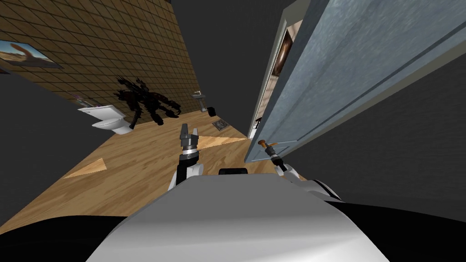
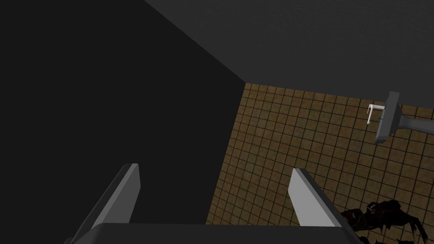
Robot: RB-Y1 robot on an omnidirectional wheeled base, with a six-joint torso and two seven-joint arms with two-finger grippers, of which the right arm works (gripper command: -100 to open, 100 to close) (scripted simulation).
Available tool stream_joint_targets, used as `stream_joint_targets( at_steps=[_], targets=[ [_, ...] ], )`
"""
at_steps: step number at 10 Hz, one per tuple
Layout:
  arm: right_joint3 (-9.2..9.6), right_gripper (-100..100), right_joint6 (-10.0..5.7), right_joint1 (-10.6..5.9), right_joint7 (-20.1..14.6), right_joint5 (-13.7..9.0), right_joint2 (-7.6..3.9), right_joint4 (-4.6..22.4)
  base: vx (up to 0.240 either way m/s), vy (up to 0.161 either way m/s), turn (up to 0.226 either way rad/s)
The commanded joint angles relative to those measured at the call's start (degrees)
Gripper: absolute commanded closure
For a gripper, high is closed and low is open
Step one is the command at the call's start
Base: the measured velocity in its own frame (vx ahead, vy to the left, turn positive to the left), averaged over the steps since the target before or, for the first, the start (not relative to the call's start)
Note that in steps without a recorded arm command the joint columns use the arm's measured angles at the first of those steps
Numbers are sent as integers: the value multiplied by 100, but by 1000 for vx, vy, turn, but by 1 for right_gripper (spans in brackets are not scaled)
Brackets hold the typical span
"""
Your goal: Pull the door open
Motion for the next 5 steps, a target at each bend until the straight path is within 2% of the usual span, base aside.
stream_joint_targets(
  at_steps=[1,3,5],
  targets=[
    [18,100,-174,94,-84,33,-120,3,-128,-43,95],
    [18,100,-174,94,-84,33,-120,3,-67,-42,21],
    [70,100,-383,209,-194,88,-226,7,-99,-47,77]
  ],
)
